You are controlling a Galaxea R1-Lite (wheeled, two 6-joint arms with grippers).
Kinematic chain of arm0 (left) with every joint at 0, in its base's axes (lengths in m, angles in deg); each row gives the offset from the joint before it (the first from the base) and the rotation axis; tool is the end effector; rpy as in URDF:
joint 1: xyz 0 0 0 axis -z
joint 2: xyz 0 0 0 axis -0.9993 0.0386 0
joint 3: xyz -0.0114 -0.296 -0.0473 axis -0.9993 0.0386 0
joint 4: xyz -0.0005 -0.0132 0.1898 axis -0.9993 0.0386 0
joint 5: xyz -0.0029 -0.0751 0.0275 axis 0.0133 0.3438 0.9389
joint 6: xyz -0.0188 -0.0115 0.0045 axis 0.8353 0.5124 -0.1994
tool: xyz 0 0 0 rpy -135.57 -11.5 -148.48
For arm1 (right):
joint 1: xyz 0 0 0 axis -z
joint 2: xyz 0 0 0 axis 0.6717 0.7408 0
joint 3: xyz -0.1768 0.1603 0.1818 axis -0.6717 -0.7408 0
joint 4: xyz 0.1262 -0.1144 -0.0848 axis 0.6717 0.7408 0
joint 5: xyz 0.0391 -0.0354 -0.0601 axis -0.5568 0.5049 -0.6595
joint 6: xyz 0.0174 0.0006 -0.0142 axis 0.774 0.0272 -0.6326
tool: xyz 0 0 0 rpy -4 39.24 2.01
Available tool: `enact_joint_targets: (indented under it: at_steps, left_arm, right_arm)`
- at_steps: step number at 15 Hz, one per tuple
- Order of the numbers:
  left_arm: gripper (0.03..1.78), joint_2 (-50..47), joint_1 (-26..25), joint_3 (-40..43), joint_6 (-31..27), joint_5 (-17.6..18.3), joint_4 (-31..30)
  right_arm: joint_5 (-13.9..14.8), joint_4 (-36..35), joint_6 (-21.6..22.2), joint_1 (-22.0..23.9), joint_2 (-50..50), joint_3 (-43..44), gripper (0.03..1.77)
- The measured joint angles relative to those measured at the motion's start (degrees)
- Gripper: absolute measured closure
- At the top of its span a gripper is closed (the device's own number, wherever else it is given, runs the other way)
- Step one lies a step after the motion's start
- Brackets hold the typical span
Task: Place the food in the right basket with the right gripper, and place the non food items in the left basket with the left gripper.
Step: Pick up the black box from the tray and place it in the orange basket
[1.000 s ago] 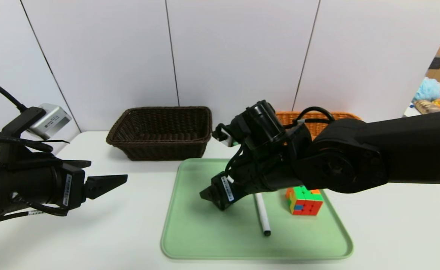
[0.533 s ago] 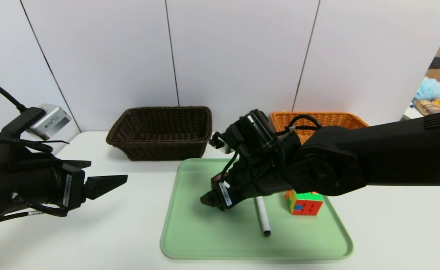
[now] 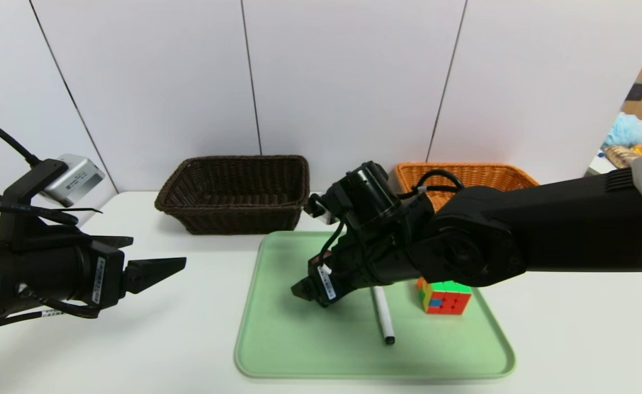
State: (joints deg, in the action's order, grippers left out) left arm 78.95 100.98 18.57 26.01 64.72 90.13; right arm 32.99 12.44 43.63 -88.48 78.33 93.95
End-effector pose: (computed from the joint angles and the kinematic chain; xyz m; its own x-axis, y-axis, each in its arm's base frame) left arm 0.1715 -0.0443 0.2223 0.8078 -0.3702 -0.4587 0.3903 0.9191 -0.0543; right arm 0.2685 0.2807 0.1616 0.4878 0.5024 -0.7139 -0.6443 0.7590 0.0939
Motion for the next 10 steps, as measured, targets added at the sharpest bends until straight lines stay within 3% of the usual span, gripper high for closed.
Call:
enact_joint_targets:
  at_steps: [1,2,5,7,8,10]
  left_arm:
    - [0.12,0.0,0.0,0.0,0.0,0.0,-0.1]
    - [0.12,0.0,0.0,0.0,0.0,0.0,-0.1]
    - [0.12,0.0,0.0,0.0,0.0,0.0,-0.1]
    - [0.12,0.0,0.0,0.0,0.0,0.0,0.0]
    - [0.12,0.0,0.0,0.0,0.0,0.0,0.0]
    - [0.12,0.0,0.0,0.0,0.0,0.0,0.0]
  right_arm:
    - [0.0,0.0,0.0,0.0,0.0,0.1,0.1]
    - [0.0,0.0,0.0,0.0,0.0,0.1,0.21]
    - [0.1,-1.3,0.0,0.0,0.2,0.1,0.7]
    - [0.0,-2.1,0.1,-0.1,0.4,0.1,0.92]
    - [0.1,-2.1,0.1,-0.1,0.4,0.1,1.01]
    - [0.0,-2.2,0.2,-0.1,0.5,0.1,1.03]
